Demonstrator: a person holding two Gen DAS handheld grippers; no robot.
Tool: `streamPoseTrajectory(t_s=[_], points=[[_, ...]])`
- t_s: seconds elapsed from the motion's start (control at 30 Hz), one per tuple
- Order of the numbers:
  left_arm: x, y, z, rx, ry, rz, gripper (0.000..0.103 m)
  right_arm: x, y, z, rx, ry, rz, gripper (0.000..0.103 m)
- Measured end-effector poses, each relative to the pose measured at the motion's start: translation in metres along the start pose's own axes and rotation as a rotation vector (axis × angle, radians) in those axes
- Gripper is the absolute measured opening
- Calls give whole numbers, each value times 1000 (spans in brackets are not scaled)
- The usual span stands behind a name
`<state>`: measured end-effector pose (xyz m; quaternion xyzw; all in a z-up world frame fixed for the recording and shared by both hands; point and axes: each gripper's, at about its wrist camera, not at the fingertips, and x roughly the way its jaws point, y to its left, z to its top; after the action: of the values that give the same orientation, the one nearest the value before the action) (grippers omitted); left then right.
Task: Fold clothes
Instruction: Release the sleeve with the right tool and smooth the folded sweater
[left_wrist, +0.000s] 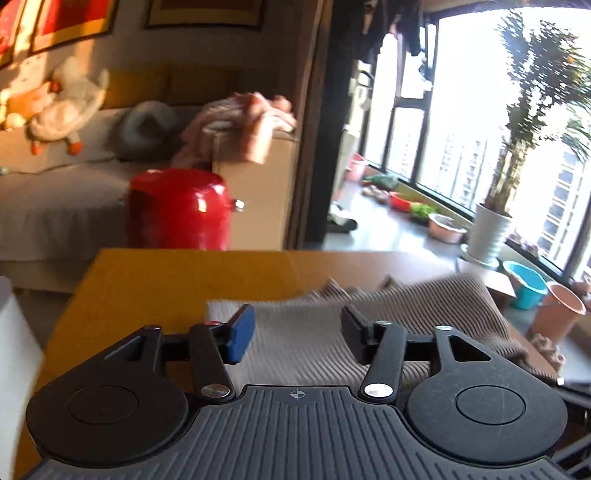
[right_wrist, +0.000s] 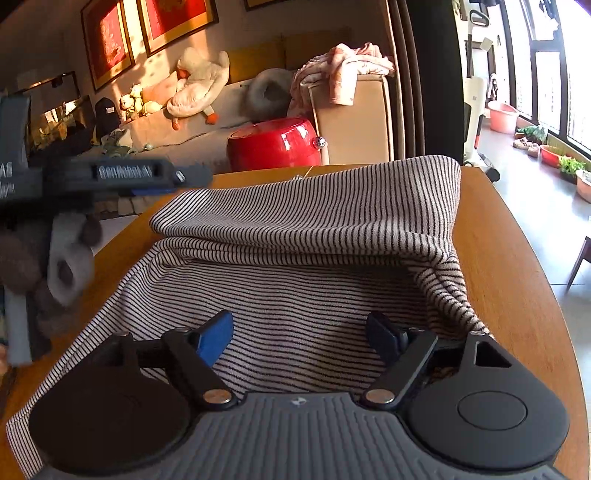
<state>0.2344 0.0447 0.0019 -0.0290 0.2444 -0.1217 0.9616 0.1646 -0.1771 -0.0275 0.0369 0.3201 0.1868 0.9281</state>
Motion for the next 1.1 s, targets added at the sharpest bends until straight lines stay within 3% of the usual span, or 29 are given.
streamPoseTrajectory(t_s=[0.07, 0.17, 0.23, 0.27, 0.3, 0.47, 0.53, 0.57, 0.67, 0.93, 1.1], points=[[9, -2, -14, 13, 16, -6, 76, -3, -1, 3, 1, -9, -11, 80], [17, 0, -23, 7, 44, -6, 79, -14, -2, 13, -21, -74, -42, 80], [17, 1, -23, 1, 40, -7, 88, -21, -2, 25, -37, -126, -72, 66], [19, 0, -23, 3, 52, -7, 89, -22, -3, 32, -34, -147, -86, 47], [20, 0, -24, 6, 61, -6, 89, -21, -6, 40, -21, -162, -98, 43], [19, -3, -26, 21, 68, -3, 94, 4, -26, 69, 69, -195, -102, 43], [19, -2, -25, 15, 72, -7, 95, 22, -38, 71, 113, -165, -117, 49], [19, -1, -25, 12, 72, -8, 95, 32, -43, 67, 126, -141, -143, 56], [19, -1, -25, 12, 69, -15, 97, 53, -55, 54, 132, -102, -208, 59], [20, -4, -24, 18, 76, -15, 100, 57, -55, 48, 124, -105, -212, 71], [23, -5, -23, 21, 87, -24, 103, 54, -57, 47, 150, -102, -221, 86]])
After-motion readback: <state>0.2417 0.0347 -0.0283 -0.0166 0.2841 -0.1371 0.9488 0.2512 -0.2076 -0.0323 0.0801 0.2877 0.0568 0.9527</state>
